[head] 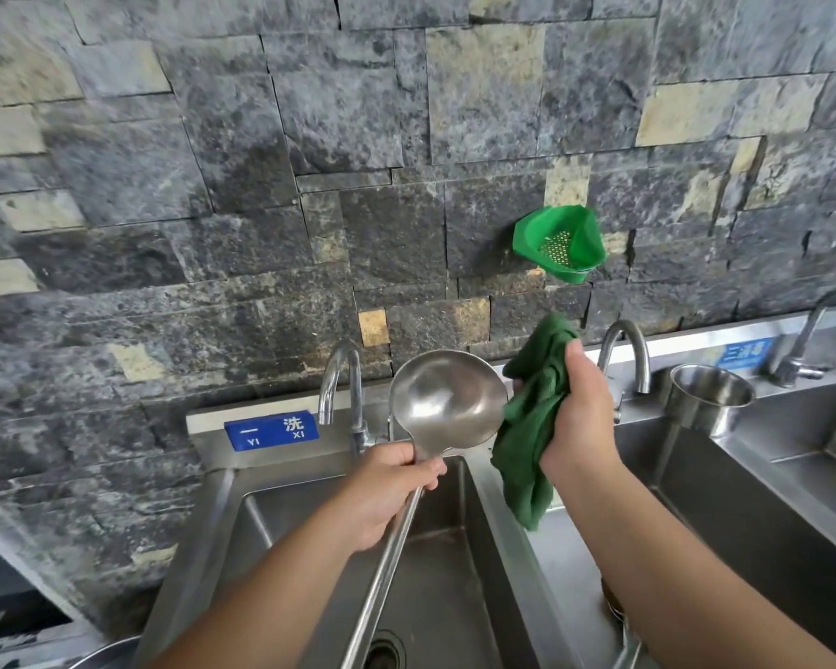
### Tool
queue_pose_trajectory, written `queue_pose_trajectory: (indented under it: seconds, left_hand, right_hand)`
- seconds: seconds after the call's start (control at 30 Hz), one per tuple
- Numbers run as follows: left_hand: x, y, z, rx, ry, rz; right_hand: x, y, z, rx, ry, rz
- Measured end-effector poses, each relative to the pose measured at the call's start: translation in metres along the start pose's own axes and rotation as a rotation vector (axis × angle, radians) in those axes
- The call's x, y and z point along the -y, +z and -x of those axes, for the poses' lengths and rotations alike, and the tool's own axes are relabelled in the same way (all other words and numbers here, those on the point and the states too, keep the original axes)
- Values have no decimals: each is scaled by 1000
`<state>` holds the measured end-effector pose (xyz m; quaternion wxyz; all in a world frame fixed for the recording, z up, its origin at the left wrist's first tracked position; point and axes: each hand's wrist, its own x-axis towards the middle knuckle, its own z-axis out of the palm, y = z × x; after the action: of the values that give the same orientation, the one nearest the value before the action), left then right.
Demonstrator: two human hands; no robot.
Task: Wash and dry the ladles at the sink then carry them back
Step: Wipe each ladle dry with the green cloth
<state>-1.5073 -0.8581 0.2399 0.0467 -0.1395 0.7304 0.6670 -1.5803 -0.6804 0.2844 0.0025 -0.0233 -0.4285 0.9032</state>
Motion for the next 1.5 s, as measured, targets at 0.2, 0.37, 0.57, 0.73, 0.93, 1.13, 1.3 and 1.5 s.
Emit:
queue_pose_trajectory:
  seconds: [0.2, 0.37, 0.57, 0.73, 0.93, 1.13, 1.3, 1.5]
  left_hand:
    - [-20, 20, 10, 23, 34, 71]
    - [-29, 25, 18, 30, 71, -40]
    - [-15, 15, 17, 58, -20, -67]
    - [-1, 12, 13, 97, -55, -72]
    - [-1, 1, 8, 147, -77, -54]
    - [13, 0, -3, 151, -82, -102]
    - [40, 1, -24, 147, -122, -205]
    - [85, -5, -51, 107, -181, -276]
  right_hand:
    - [2, 26, 7, 233, -1019, 974]
    - [-27, 18, -19, 393, -1283, 1903]
    - [-51, -4, -23, 647, -1095, 2031]
    - [-64, -22, -19, 802, -1013, 1955]
    - [-70, -29, -15, 1003, -925, 1882]
    - [-78, -59, -29, 1079, -1192, 1709]
    - [-108, -109, -45, 1013, -1242, 1739]
    - [-165, -175, -53, 831, -474, 1967]
